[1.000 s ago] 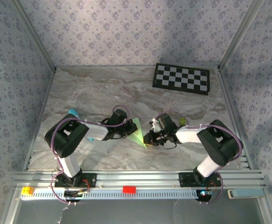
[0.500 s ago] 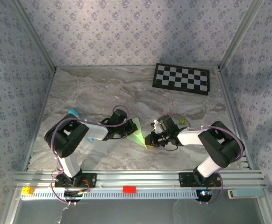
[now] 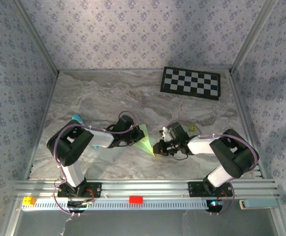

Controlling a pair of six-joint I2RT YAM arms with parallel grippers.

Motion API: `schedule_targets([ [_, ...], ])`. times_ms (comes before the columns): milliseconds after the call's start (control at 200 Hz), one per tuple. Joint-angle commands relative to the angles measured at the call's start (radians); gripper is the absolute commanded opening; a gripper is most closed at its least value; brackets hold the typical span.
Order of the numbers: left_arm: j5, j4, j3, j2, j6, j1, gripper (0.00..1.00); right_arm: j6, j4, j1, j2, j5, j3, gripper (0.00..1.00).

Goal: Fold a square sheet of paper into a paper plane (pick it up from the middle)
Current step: Fourth fold the wing at the center of the table.

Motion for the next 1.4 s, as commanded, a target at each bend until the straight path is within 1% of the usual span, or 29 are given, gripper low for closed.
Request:
schedule_targets([
  [0, -0.019, -0.060, -0.013, 0.025, 0.017, -0.002, 0.02, -0.006, -0.080, 0.001, -0.003, 0.018, -0.018, 0.09],
  [115, -0.019, -0.059, -0.015, 0.025, 0.017, -0.003, 0.02, -0.005, -0.079, 0.001, 0.000, 0.011, -0.019, 0.07],
  [265, -0.019, -0.059, -0.016, 0.024, 0.017, -0.002, 0.02, 0.000, -0.090, -0.001, -0.029, 0.012, -0.005, 0.15],
  [405, -0.020, -0.057, -0.019, 0.022, 0.017, -0.002, 0.02, -0.009, -0.137, -0.005, -0.078, 0.033, 0.030, 0.21],
  [575, -0.022, -0.059, -0.022, 0.019, 0.018, -0.002, 0.02, -0.019, -0.167, -0.010, -0.126, 0.035, 0.079, 0.23],
  [615, -0.022, -0.059, -0.022, 0.019, 0.018, -0.003, 0.02, -0.021, -0.162, -0.009, -0.125, 0.020, 0.093, 0.22],
  [775, -0.021, -0.056, -0.021, 0.023, 0.019, -0.002, 0.02, -0.033, -0.158, 0.011, -0.089, -0.017, 0.145, 0.10],
  [835, -0.020, -0.057, -0.019, 0.025, 0.017, -0.002, 0.02, -0.034, -0.157, 0.022, -0.068, -0.023, 0.161, 0.07],
  [905, -0.020, -0.057, -0.018, 0.025, 0.019, -0.002, 0.02, -0.034, -0.154, 0.038, -0.040, -0.024, 0.178, 0.06],
  [1104, -0.018, -0.056, -0.014, 0.029, 0.017, -0.004, 0.02, -0.044, -0.189, 0.068, 0.023, 0.026, 0.219, 0.05],
  [1394, -0.019, -0.056, -0.014, 0.028, 0.016, -0.004, 0.01, -0.056, -0.219, 0.075, 0.081, 0.082, 0.226, 0.04],
])
